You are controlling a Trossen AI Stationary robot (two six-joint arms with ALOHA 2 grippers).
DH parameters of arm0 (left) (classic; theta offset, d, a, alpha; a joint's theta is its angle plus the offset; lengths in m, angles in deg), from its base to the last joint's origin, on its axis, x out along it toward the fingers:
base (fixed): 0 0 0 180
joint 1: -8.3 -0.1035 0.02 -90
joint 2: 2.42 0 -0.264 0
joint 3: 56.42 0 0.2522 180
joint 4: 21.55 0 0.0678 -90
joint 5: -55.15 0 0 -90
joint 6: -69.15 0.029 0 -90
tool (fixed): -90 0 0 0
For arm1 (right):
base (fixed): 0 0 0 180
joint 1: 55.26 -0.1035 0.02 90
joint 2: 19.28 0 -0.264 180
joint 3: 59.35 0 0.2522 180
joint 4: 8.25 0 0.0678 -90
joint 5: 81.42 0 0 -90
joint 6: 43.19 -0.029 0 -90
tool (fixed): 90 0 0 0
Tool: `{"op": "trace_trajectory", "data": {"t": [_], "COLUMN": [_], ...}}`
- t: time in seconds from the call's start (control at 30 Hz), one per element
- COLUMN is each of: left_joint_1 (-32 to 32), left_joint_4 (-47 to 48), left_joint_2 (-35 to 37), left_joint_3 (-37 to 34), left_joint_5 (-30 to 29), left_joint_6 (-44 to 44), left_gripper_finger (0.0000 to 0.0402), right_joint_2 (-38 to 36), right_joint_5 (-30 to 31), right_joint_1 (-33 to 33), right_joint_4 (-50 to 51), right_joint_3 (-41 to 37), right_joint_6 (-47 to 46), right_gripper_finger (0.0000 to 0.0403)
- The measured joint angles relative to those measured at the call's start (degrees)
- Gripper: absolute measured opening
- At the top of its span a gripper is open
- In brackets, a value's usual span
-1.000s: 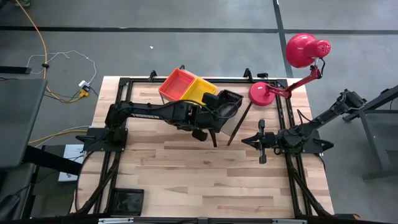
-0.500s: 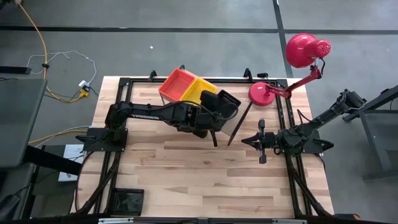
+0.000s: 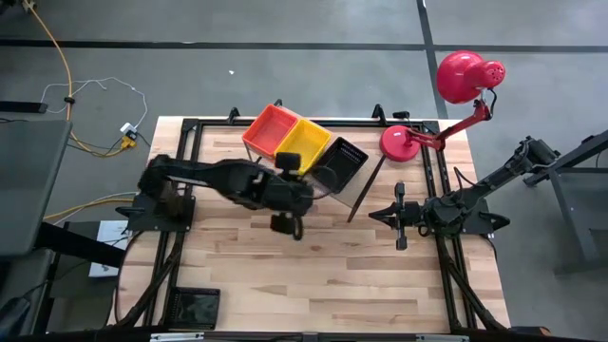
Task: Stack baskets on shelf by color
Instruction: Stack the black bin on top of the black bin on the shelf
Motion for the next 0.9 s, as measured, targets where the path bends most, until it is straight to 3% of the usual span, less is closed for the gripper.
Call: {"op": "trace_trajectory", "data": {"t": [0.13,0.3,0.4,0.57,0.77,0.9], "left_joint_1": [5.4,14.5,19.7,27.2,33.2,36.1], "left_joint_4": [-5.6,-18.0,-25.7,-26.4,-26.6,-24.0], "left_joint_2": [6.2,16.3,22.1,25.6,19.8,11.8], "left_joint_3": [-6.3,-23.7,-35.6,-48.4,-50.5,-46.0], "left_joint_5": [1.0,3.6,3.6,3.4,3.7,4.9], "left_joint_6": [-1.5,-1.4,-4.0,-13.4,-14.0,-9.3], "left_gripper_finger": [0.0051,0.0007,0.0005,0.0007,0.0036,0.0084], "right_joint_2": [0.0,0.0,0.1,0.3,0.3,0.3], "right_joint_5": [0.0,0.0,0.0,0.2,0.9,0.9], "right_joint_1": [0.0,0.0,0.0,0.0,0.0,0.0], "right_joint_4": [0.0,0.2,0.3,0.2,-0.1,0.0], "right_joint_3": [0.0,0.0,0.0,0.1,0.1,0.1], "right_joint_6": [0.0,-0.4,-0.5,-0.4,-0.5,-0.5], "right_gripper_finger": [0.0,0.0,0.0,0.0,0.0,0.0]}}
